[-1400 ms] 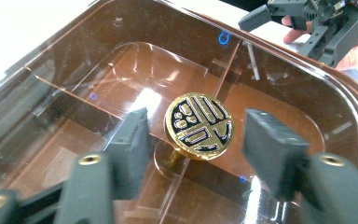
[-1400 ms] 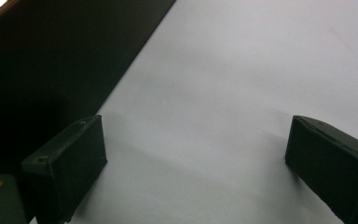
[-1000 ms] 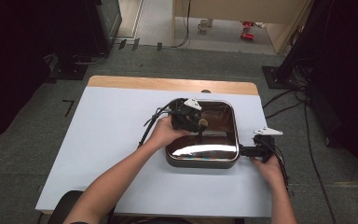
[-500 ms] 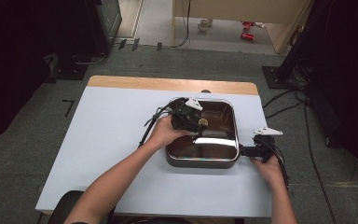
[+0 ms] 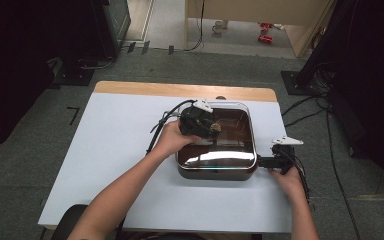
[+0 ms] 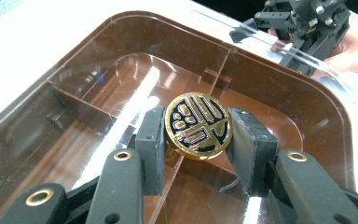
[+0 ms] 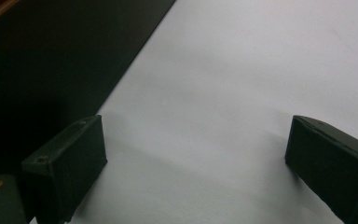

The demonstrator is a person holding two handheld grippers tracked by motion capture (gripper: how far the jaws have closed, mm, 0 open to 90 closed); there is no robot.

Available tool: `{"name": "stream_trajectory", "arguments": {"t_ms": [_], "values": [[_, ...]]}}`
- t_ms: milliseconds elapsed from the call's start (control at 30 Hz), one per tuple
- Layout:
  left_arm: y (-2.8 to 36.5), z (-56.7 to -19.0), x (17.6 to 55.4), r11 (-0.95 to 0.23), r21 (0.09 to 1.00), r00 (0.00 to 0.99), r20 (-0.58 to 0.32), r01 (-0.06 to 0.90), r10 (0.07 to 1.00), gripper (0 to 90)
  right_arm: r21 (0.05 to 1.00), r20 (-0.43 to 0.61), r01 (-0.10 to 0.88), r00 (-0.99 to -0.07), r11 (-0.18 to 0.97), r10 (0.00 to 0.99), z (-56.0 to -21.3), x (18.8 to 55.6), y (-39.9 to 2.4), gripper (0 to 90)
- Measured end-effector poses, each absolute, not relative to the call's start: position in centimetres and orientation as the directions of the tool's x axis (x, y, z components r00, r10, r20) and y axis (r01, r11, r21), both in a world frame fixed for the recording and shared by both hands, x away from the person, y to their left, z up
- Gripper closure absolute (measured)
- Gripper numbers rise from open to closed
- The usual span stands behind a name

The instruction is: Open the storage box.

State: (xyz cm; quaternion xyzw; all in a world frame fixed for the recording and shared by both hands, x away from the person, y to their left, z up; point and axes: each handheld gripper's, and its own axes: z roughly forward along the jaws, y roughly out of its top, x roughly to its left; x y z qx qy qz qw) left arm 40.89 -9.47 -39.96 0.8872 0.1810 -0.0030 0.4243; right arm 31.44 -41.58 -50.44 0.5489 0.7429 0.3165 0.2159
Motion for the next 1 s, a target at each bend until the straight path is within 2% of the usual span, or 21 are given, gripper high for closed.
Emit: {"name": "stream_trajectory", "arguments": {"t_ms": [500,1000], "values": [[-6.0,-38.9,40.6,-0.56,0.751,0.918,-0.157,0.35,0.363,59.7,0.706,0.03,0.681,-0.303,0.194,0.952,-50.4,31.5,-41.6,4.3],[-0.5,-38.0,40.3,-0.508,0.77,0.888,-0.163,0.387,0.431,59.6,0.707,0.028,0.679,-0.304,0.196,0.952,-50.4,31.4,-41.6,4.3]]}}
